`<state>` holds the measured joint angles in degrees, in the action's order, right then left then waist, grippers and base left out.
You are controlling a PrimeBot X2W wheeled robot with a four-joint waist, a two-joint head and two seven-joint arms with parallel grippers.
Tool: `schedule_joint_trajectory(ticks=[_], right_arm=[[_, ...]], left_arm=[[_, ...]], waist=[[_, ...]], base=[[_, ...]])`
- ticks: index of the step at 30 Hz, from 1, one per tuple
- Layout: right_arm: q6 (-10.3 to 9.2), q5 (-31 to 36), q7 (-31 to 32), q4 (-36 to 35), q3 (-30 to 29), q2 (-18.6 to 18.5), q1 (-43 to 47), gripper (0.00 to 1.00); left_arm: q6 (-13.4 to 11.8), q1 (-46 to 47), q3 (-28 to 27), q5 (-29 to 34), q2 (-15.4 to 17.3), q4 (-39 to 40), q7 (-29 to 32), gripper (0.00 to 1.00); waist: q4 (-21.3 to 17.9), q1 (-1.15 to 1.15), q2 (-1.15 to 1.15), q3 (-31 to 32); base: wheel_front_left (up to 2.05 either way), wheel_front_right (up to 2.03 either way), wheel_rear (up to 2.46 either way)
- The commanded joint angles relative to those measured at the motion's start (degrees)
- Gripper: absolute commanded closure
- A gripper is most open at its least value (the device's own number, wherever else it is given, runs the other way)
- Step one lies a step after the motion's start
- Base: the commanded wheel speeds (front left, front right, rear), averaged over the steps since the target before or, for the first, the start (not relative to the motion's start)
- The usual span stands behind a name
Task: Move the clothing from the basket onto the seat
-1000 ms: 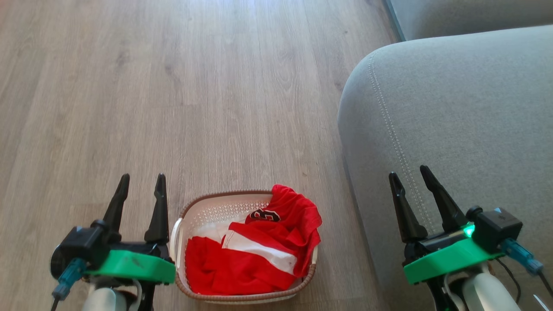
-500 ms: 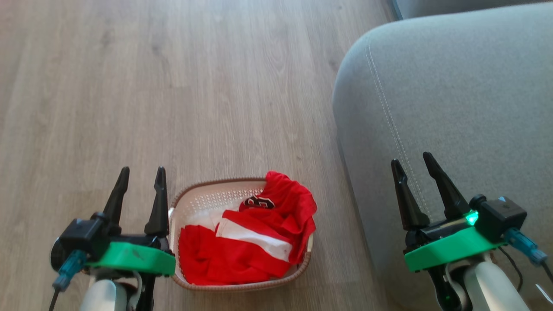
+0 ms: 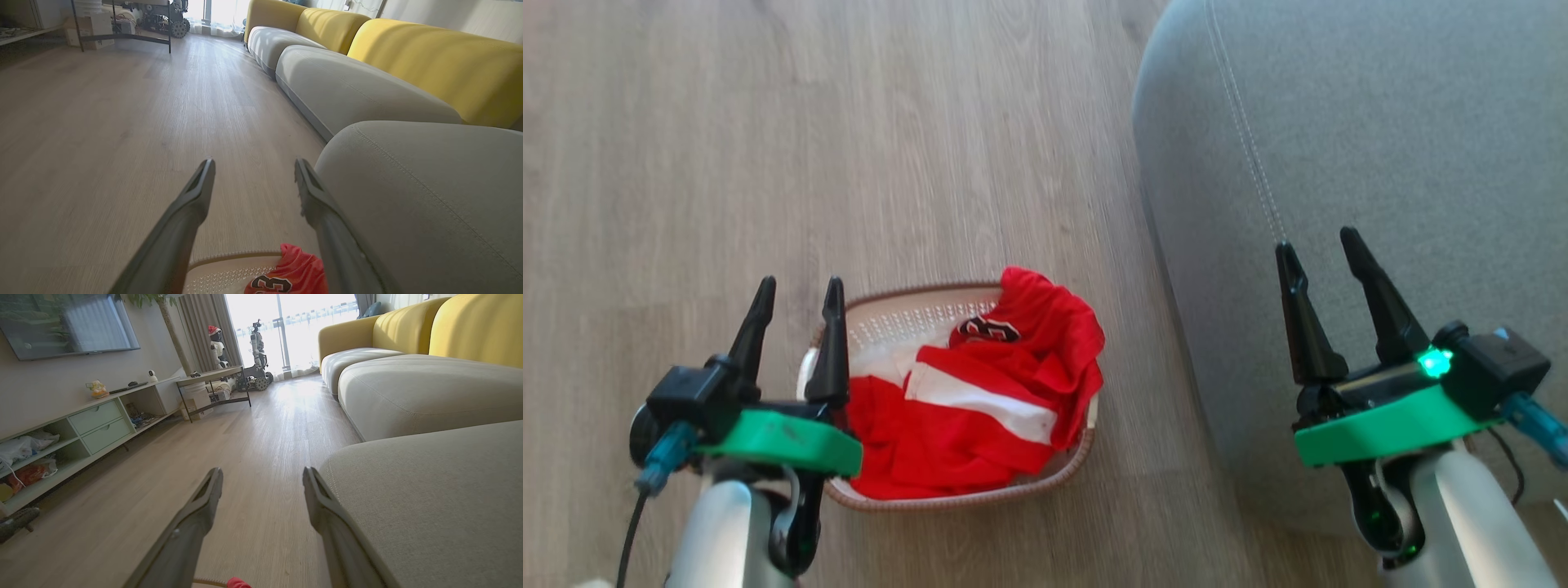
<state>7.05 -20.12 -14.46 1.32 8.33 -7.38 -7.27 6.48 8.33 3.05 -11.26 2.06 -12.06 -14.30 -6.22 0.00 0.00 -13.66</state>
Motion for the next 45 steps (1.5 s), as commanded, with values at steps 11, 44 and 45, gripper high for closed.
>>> schedule_joint_trajectory(ticks=[11, 44, 45], right_arm=[[0.44, -0.2, -0.5, -3.9, 2.4, 0.3, -6.6, 0.0], [0.44, 2.2, -0.5, -17.1, 2.4, 0.4, -16.8, 0.0], [0.44, 2.3, -0.5, -17.5, 2.1, 0.5, -16.9, 0.0]], left_arm=[[-0.5, 9.1, -0.4, 0.1, 1.6, -5.8, 2.2, 0.0], [0.7, 38.2, 4.8, -1.9, 4.5, -50.5, 6.3, 0.0], [0.7, 39.0, 5.0, -1.8, 4.6, -51.5, 6.4, 0.0]], waist=[[-2.2, 0.0, 0.0, -9.3], [-6.1, 0.0, 0.0, -31.8], [-6.2, 0.0, 0.0, -32.4]], base=[[0.0, 0.0, 0.0], [0.0, 0.0, 0.0], [0.0, 0.0, 0.0]])
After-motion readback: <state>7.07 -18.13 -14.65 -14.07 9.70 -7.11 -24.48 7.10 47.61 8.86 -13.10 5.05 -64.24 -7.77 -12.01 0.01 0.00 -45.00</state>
